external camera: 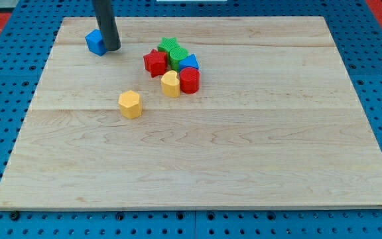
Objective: Separate the blue cube and hexagon from group of blocks
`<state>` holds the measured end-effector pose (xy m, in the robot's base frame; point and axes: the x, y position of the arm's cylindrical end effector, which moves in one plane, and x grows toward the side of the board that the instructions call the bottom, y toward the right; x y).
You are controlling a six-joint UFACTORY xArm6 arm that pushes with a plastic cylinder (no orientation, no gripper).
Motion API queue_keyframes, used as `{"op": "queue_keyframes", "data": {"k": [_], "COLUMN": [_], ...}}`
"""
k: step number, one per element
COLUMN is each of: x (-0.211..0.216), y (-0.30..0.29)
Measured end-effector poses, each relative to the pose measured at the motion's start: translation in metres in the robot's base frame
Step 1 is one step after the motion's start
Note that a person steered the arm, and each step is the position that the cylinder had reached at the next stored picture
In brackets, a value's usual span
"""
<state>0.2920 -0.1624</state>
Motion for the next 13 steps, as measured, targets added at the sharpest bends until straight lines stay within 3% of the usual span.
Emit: {"op": "queue_keyframes", "data": {"k": [1, 2, 4, 5, 6, 10, 13], "x": [0.026, -0.001, 0.016, -0.006, -0.015, -0.015, -0.005], "y": [-0.002, -0.024, -0.057, -0.063, -0.028, -0.014, 0.087]}}
